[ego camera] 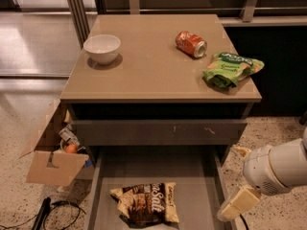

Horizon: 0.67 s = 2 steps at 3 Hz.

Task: Pick brown chip bag from middle drawer and place on counter

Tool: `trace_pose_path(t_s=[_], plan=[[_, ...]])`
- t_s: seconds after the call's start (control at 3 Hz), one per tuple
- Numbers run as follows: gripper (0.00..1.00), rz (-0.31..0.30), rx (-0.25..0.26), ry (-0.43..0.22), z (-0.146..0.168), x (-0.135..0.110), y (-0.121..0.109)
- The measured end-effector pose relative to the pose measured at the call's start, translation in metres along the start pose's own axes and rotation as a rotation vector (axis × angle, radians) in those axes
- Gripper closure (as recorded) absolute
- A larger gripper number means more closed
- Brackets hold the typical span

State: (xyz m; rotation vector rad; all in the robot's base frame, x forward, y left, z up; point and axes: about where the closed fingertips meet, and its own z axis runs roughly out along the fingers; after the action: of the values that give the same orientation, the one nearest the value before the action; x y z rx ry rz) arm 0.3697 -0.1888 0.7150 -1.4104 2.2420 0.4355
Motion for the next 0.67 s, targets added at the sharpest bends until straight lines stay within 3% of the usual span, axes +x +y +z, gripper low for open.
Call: trace_pose_path(t_s=[0.67], plan=[[0.00, -0.126, -0.038, -0.060, 0.083, -0.017, 0.015]])
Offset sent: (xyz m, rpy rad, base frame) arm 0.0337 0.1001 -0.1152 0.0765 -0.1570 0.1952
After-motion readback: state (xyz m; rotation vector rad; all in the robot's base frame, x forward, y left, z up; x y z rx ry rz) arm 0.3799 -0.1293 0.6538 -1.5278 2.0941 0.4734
